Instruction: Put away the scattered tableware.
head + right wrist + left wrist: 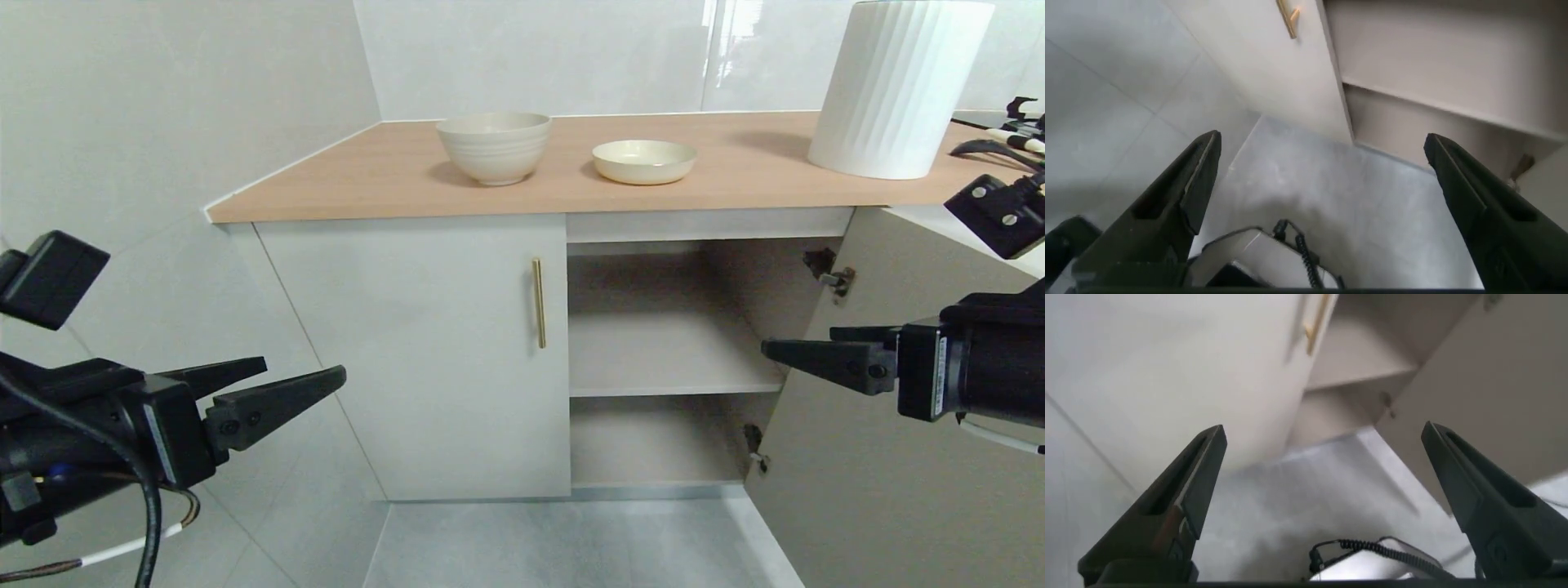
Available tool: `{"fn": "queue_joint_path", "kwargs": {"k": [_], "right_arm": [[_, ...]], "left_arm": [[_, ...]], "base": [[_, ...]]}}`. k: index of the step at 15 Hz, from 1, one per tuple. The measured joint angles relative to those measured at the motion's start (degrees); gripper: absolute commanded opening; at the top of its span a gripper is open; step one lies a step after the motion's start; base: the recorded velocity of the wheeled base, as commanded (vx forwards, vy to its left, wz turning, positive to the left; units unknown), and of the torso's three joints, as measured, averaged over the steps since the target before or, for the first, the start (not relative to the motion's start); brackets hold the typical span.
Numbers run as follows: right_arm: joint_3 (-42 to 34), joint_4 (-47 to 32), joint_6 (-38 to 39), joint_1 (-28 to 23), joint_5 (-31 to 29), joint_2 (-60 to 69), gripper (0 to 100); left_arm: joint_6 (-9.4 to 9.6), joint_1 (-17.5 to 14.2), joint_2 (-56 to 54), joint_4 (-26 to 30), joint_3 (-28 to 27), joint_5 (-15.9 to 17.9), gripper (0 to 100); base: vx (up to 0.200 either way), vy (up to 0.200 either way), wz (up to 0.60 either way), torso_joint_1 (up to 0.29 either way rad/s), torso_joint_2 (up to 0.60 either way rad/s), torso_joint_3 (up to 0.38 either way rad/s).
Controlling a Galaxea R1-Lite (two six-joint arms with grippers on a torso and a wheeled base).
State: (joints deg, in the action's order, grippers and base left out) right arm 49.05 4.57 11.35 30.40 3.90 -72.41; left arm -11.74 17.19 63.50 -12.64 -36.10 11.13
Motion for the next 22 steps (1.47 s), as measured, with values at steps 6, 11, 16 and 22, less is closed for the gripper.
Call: {"fn": "queue_joint_path", "kwargs": {"k": [6, 11, 16, 22], "right_arm": [[-0.1, -0.8, 0.2, 0.5, 0.3, 0.1, 100], [-1.9, 0.2, -0.1, 0.4, 1.9, 1.1, 100], [-2.7, 0.3, -1.4, 0.4, 2.0, 2.2, 100], [-3.3, 0.3, -3.0, 0.4, 2.1, 3.1, 100]], "left_arm": [[-0.05, -0.1, -0.1, 0.0, -0.2, 0.1, 100], [-0.57, 0.0, -0.2, 0.0, 0.1, 0.1, 100], [-1.58, 0.0, -0.2, -0.1, 0.0, 0.2, 100], [-1.67, 0.0, 0.1, -0.1, 0.1, 0.3, 100]], "base": [[0.2, 0.0, 0.0, 0.003, 0.0, 0.002], [0.04, 0.0, 0.0, 0.0, 0.0, 0.0], [0.0, 0.0, 0.0, 0.0, 0.0, 0.0], [0.0, 0.0, 0.0, 0.0, 0.0, 0.0]]}}
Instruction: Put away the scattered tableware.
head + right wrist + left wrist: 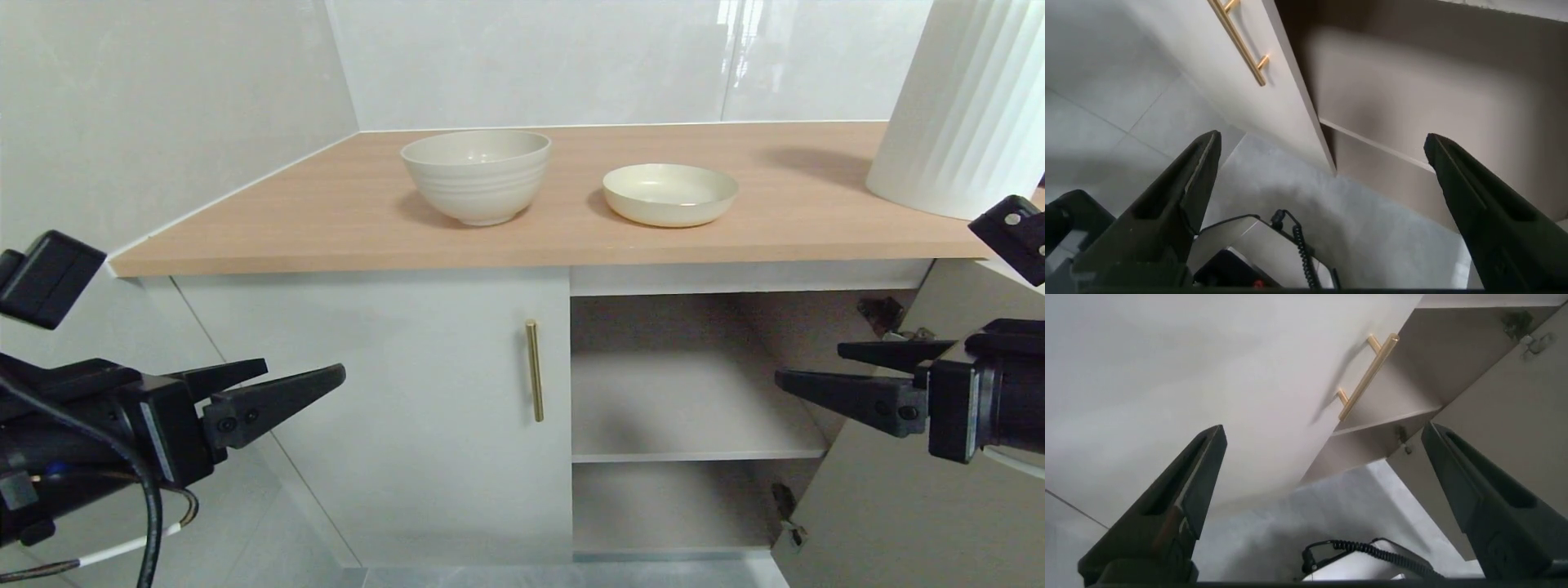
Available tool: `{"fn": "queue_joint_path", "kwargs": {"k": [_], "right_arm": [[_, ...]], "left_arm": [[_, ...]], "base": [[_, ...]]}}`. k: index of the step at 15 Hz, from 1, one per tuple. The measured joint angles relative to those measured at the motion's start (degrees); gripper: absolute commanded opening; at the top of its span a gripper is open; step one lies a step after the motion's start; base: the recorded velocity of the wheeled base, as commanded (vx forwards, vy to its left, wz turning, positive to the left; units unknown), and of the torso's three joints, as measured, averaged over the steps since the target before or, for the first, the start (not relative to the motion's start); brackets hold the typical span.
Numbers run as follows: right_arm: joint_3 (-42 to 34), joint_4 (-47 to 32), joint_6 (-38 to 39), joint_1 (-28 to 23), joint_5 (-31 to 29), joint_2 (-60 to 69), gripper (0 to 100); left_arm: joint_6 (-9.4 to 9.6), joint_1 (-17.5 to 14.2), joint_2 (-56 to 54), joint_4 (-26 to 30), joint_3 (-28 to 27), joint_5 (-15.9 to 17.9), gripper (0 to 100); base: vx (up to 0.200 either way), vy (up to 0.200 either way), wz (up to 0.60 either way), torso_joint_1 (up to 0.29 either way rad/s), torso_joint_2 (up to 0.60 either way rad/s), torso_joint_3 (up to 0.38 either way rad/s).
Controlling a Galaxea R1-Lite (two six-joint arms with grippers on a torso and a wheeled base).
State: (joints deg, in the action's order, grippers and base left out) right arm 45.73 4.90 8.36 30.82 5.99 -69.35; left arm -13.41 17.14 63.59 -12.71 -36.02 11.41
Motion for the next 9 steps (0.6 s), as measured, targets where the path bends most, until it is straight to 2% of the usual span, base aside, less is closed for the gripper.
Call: {"fn": "queue_joint_path", "kwargs": {"k": [2, 6, 9], "right_arm": [[0.0, 0.0, 0.0, 0.0, 0.0, 0.0, 100], [0.0, -0.1, 0.0, 0.1, 0.0, 0.1, 100], [0.0, 0.1, 0.0, 0.0, 0.0, -0.1, 100]], "left_arm": [[0.02, 0.0, 0.1, 0.0, 0.0, 0.0, 100], [0.04, 0.0, 0.1, 0.1, 0.1, 0.0, 100], [0.06, 0.0, 0.3, 0.0, 0.1, 0.1, 100]], "base": [[0.0, 0.0, 0.0, 0.006, -0.04, -0.016], [0.0, 0.0, 0.0, 0.076, -0.23, -0.276], [0.0, 0.0, 0.0, 0.116, -0.55, -0.312]]}}
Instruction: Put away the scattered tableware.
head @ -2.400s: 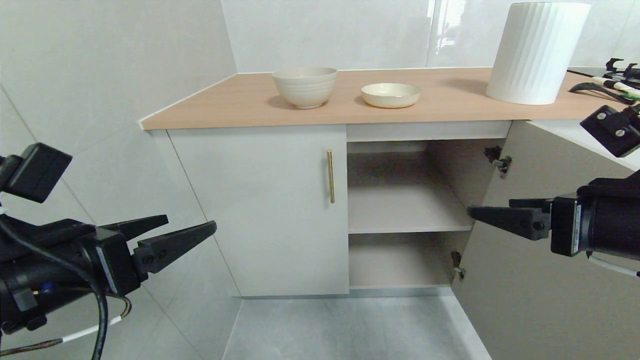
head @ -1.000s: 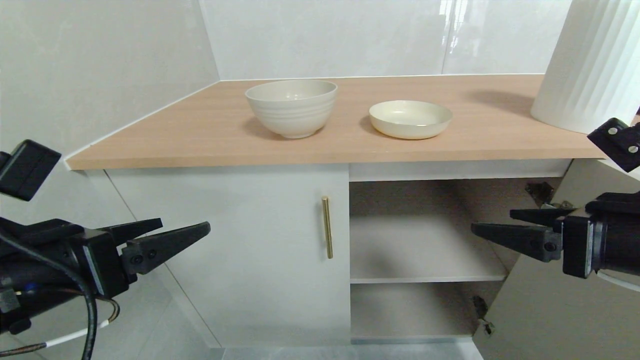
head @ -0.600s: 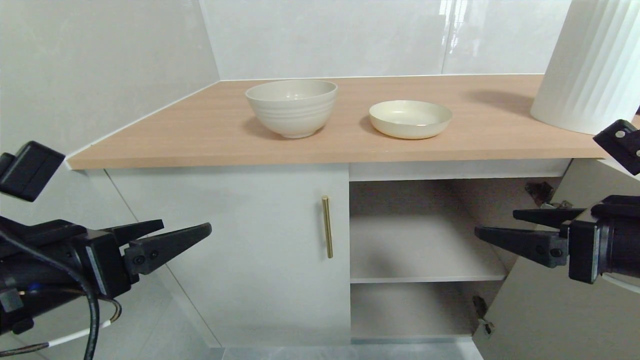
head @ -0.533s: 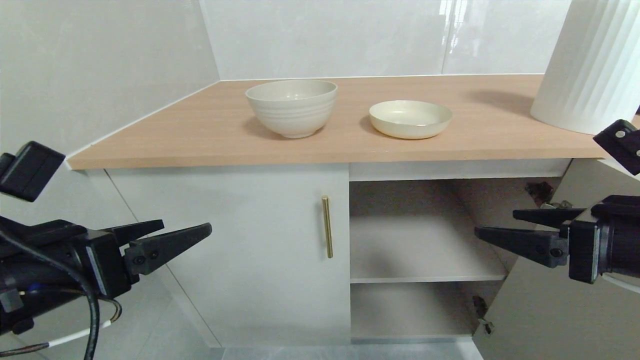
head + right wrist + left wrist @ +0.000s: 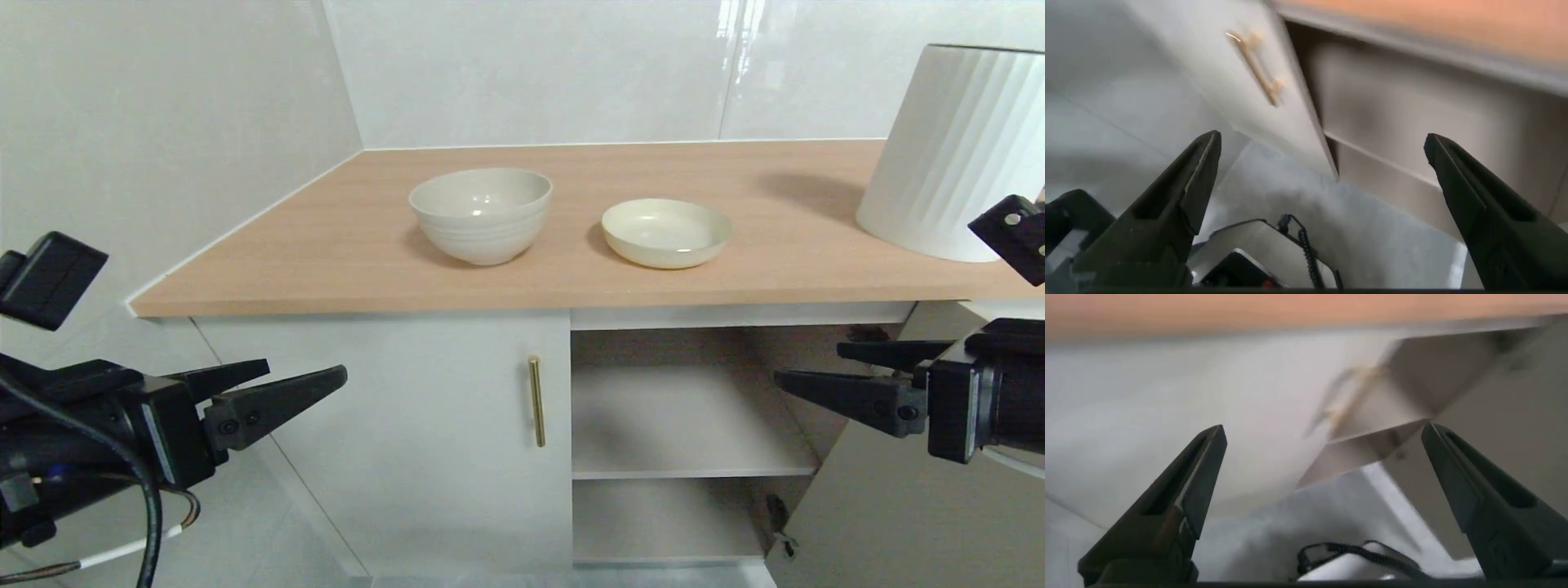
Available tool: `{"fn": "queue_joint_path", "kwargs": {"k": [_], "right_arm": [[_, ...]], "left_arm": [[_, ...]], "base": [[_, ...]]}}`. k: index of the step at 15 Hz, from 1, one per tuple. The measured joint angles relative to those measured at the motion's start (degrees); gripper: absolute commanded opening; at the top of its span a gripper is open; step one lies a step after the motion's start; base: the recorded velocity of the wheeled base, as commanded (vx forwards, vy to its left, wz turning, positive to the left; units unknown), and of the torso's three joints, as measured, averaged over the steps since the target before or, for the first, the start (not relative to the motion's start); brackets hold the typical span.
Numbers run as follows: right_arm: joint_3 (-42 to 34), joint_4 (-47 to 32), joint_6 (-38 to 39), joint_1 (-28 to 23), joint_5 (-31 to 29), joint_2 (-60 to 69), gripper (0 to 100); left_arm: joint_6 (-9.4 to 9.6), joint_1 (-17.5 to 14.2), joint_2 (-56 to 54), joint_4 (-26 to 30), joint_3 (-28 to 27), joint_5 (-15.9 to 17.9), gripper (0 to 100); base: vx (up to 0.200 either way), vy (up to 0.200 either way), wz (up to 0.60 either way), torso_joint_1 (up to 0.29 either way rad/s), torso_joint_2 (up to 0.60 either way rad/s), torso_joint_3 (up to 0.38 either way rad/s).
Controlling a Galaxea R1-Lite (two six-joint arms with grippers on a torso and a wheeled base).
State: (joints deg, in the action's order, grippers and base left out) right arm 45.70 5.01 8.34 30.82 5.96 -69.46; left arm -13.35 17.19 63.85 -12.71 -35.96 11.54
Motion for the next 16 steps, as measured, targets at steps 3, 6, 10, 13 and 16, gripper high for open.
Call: {"fn": "queue_joint_path", "kwargs": {"k": [3, 6, 10, 13, 16], "right_arm": [[0.0, 0.3, -0.3, -0.1, 0.0, 0.0, 100], [2.4, 1.4, -1.3, -0.1, -1.2, -2.3, 100], [12.9, -1.2, 0.1, -1.5, -6.2, -12.5, 100], [24.0, -9.5, 1.8, -3.3, -8.1, -19.3, 100], [32.8, -16.0, 9.5, -3.9, -14.8, -24.9, 100]], "left_arm": [[0.0, 0.0, 0.7, 0.0, -0.6, 0.0, 100], [0.0, -0.1, 3.8, 0.9, -4.9, -0.7, 100], [-0.35, -0.1, 11.1, 13.6, -19.2, -3.5, 100], [-4.06, -0.2, 18.2, 18.9, -28.5, -6.8, 100], [-6.39, 0.0, 26.3, 23.7, -38.7, -17.6, 100]], "base": [[0.0, 0.0, 0.0, 0.149, -0.48, -0.307], [0.0, 0.0, 0.0, 0.173, -0.48, -0.299], [0.0, 0.0, 0.0, 0.112, -0.28, -0.181], [0.0, 0.0, 0.0, 0.009, -0.02, -0.015], [0.0, 0.0, 0.0, 0.0, 0.0, 0.0]]}}
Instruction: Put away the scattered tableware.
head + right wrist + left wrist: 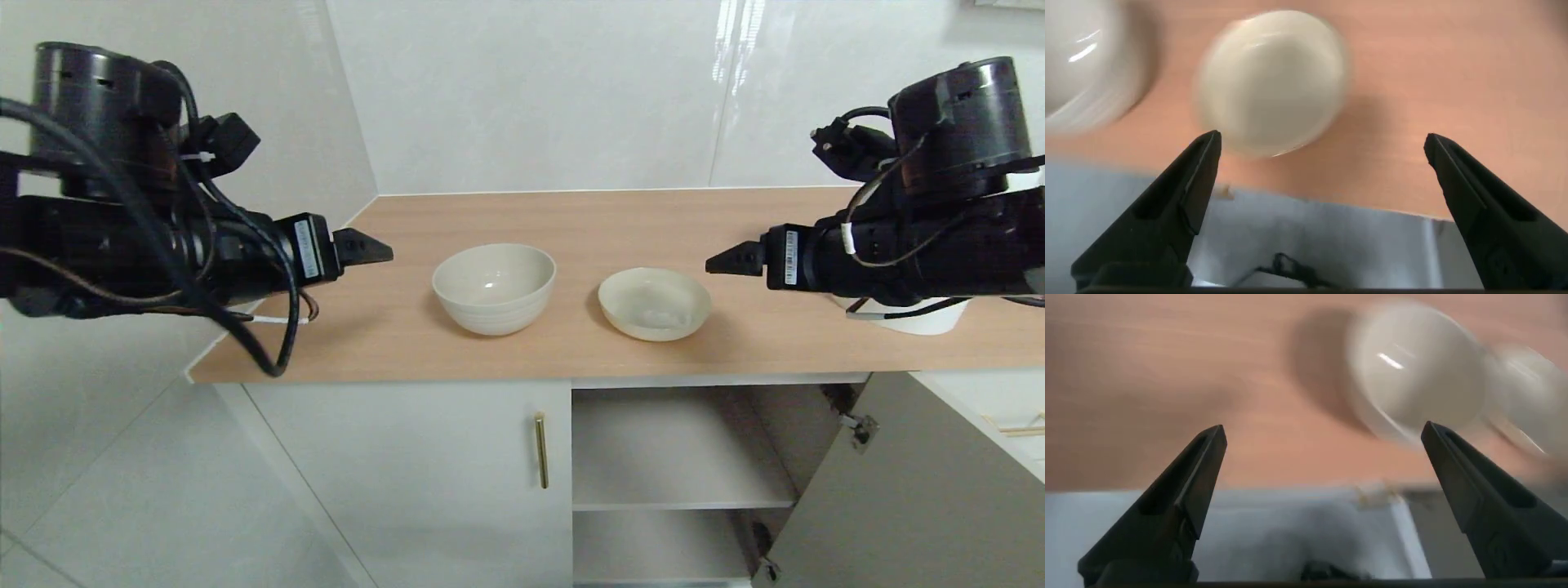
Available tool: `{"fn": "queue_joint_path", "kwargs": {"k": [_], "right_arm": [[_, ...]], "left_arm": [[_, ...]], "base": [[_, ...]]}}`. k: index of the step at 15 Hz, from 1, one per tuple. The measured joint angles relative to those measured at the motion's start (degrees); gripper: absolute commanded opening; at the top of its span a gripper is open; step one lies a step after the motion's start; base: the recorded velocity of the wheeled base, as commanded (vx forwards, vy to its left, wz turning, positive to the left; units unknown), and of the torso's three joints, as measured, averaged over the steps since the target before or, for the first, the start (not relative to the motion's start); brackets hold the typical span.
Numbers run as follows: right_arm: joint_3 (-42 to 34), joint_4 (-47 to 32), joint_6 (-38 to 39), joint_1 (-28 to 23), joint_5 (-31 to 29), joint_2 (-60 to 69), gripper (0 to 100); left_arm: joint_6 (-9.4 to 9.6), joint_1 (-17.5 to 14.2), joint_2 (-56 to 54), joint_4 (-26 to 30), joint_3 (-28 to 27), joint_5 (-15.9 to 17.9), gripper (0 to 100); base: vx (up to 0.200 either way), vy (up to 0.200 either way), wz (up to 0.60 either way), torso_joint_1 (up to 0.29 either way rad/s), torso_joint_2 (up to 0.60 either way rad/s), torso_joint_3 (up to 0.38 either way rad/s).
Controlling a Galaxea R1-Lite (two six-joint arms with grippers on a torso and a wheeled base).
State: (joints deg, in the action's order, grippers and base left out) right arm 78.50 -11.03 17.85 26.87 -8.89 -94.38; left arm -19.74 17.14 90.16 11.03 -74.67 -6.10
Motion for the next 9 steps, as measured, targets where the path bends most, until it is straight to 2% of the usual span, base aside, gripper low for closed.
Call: {"fn": "queue_joint_path", "kwargs": {"k": [1, 2, 3, 4, 6, 9], "right_arm": [[0.1, 0.0, 2.4, 0.0, -1.4, -1.5, 100], [0.1, 1.1, 3.3, -0.2, -1.9, -2.8, 100], [0.0, 2.3, 3.5, -0.5, -2.0, -3.5, 100], [-0.2, 2.6, 3.5, -0.7, -2.1, -3.6, 100], [-0.5, 2.7, 3.6, -0.7, -2.0, -3.2, 100], [-0.8, 2.8, 3.6, -0.7, -2.1, -2.8, 100]], "left_arm": [[-2.05, 0.4, 2.6, 0.6, -2.8, -1.9, 100], [-5.88, 1.1, 5.2, 1.0, -5.5, -3.0, 100], [-10.67, 2.6, 7.5, 1.2, -7.8, -3.8, 100], [-13.54, 4.3, 9.4, 1.3, -9.1, -5.1, 100], [-13.9, 5.9, 12.5, 1.1, -10.9, -8.2, 100], [-11.63, 6.4, 15.2, 1.0, -11.6, -8.8, 100]], "base": [[0.0, 0.0, 0.0, 0.0, 0.0, 0.0], [0.0, 0.0, 0.0, 0.0, 0.0, 0.0], [0.0, 0.0, 0.0, 0.0, 0.0, 0.0], [0.0, 0.0, 0.0, 0.0, 0.0, 0.0], [0.0, 0.0, 0.0, 0.0, 0.0, 0.0], [0.0, 0.0, 0.0, 0.0, 0.0, 0.0]]}}
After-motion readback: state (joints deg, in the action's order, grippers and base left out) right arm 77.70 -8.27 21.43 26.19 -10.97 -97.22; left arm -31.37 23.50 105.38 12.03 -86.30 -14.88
